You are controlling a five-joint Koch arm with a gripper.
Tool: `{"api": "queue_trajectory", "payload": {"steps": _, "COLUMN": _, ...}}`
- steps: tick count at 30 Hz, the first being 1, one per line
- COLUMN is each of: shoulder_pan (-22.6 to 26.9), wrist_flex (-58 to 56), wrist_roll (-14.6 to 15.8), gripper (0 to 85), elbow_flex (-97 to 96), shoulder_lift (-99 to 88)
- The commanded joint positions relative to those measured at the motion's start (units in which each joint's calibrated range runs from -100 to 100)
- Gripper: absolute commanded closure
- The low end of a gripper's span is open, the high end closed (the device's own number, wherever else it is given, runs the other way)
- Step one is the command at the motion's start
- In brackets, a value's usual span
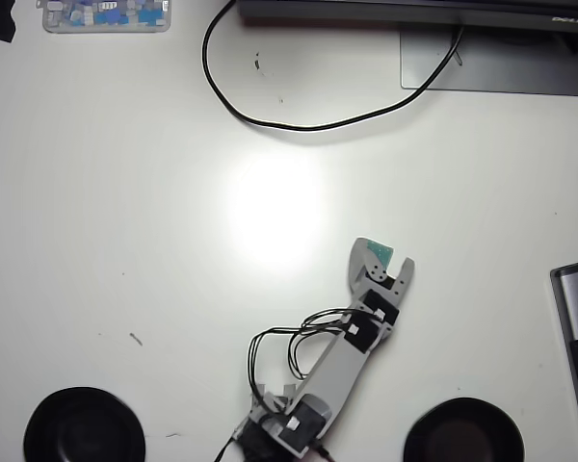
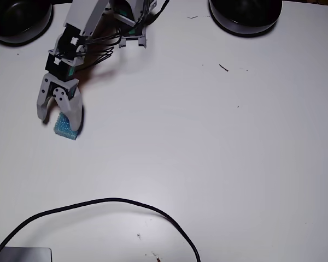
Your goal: Grab the Blue cube
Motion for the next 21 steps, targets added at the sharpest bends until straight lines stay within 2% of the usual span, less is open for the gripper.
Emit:
{"api": "queue_trajectory", "payload": {"steps": 1, "shoulder_pan": -0.44, "wrist_flex": 4.1, "wrist_roll": -0.68, "gripper": 37.2, "elbow_flex": -0.11, "shoulder_lift": -0.03}}
{"api": "queue_trajectory", "payload": {"steps": 8, "shoulder_pan": 0.54, "wrist_flex": 10.11, "wrist_roll": -0.73, "gripper": 37.5, "elbow_flex": -5.32, "shoulder_lift": 2.17}}
{"api": "queue_trajectory", "payload": {"steps": 21, "shoulder_pan": -0.98, "wrist_flex": 25.01, "wrist_roll": -0.34, "gripper": 39.1, "elbow_flex": -9.53, "shoulder_lift": 17.52}}
